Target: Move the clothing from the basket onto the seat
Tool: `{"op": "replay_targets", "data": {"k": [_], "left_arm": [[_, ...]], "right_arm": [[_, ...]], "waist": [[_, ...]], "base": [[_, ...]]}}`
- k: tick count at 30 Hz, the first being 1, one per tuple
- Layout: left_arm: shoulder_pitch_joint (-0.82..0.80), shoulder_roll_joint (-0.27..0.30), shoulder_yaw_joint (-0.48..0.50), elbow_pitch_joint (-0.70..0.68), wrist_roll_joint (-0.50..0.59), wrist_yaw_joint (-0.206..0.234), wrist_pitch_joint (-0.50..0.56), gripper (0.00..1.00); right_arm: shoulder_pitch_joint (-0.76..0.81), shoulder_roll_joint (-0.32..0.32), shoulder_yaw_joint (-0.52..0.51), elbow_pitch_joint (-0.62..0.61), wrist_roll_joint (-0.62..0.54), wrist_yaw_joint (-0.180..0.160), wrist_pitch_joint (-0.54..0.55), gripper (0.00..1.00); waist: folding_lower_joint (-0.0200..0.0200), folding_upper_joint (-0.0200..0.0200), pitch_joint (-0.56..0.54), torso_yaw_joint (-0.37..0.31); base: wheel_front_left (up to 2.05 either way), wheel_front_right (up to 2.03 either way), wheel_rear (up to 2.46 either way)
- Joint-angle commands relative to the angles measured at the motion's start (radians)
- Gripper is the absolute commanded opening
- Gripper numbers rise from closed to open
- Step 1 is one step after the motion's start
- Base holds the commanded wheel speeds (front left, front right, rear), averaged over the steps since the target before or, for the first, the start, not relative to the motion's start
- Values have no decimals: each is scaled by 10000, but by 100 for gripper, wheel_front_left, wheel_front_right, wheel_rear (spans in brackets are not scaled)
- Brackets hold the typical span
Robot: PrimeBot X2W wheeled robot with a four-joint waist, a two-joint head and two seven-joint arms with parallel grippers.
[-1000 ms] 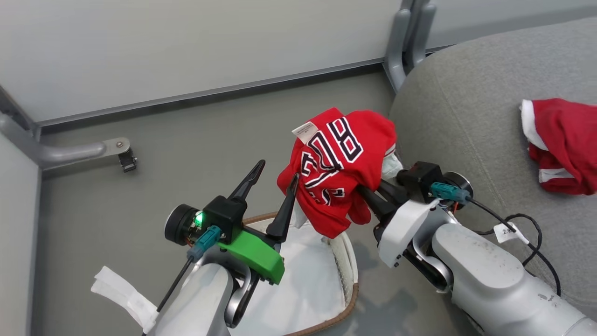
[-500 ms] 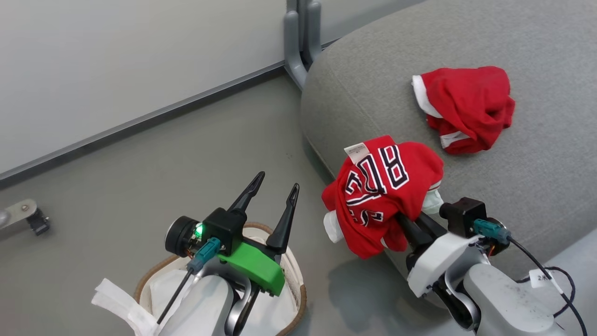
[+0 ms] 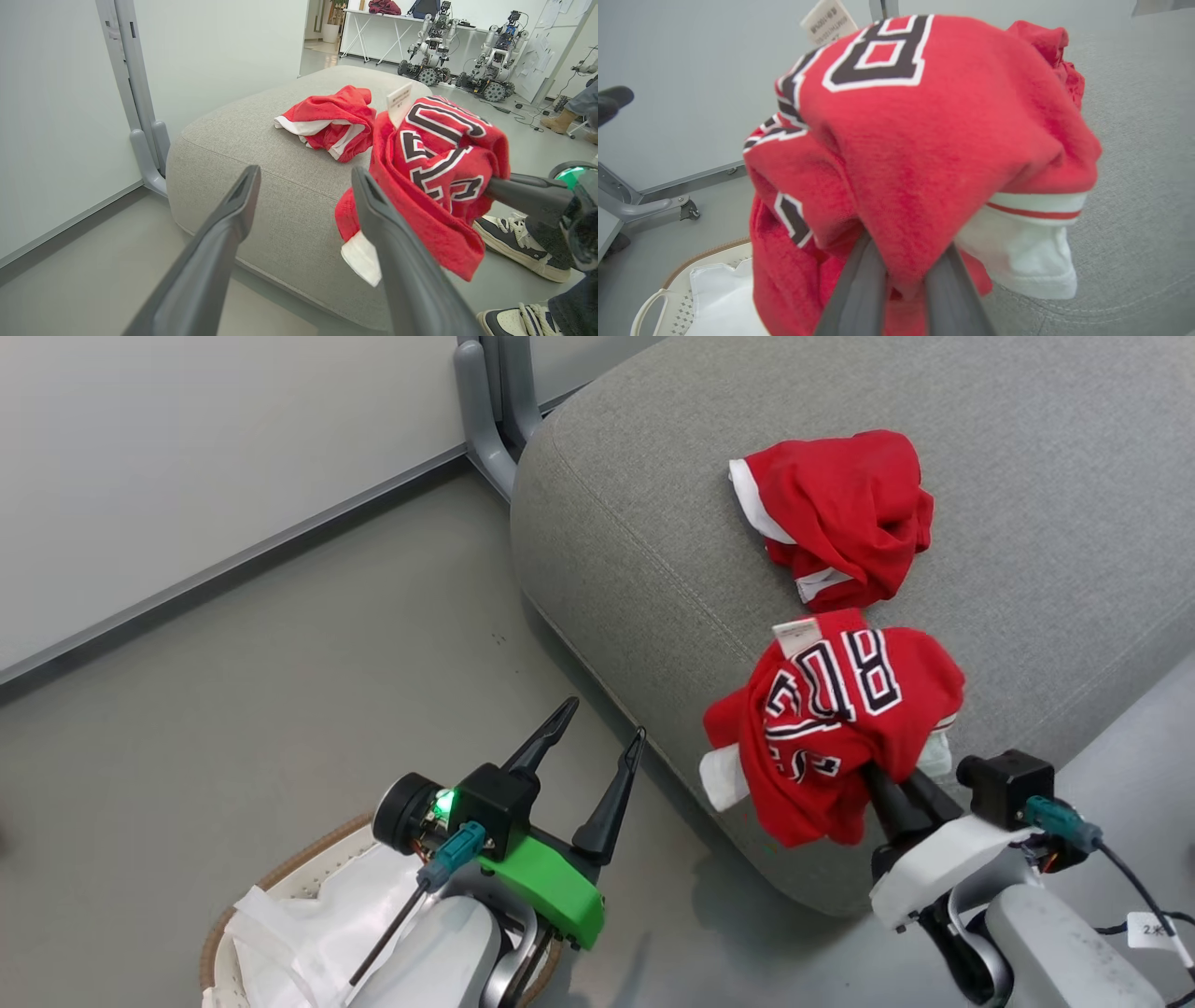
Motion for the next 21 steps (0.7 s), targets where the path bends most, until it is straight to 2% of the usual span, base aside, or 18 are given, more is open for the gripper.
{"op": "replay_targets", "data": {"k": [1,6,10,15,21], "left_arm": [[-6,52,11,36,-126,-23,-3,100],[183,166,47,115,-125,-23,-3,100],[271,334,210,137,12,-23,-1,100],[-77,647,221,127,124,-23,-3,100],[-399,1079,76,204,60,-23,-1,100]], "right_arm": [[-291,-126,-225,-48,-91,-14,-51,0],[-1408,-720,-211,217,-441,-14,-51,0],[-2920,-1319,-53,654,-710,-14,-51,0],[-4823,-1937,-236,1639,-1021,-14,-10,0],[-6497,-2204,-911,3170,-1149,-14,358,0]], "waist": [[0,-1,107,-11],[0,-1,389,8],[0,-1,713,66],[0,-1,1382,545],[0,-1,2214,1104]], "base": [[0,0,0],[0,0,0],[0,0,0],[0,0,0],[0,0,0]]}}
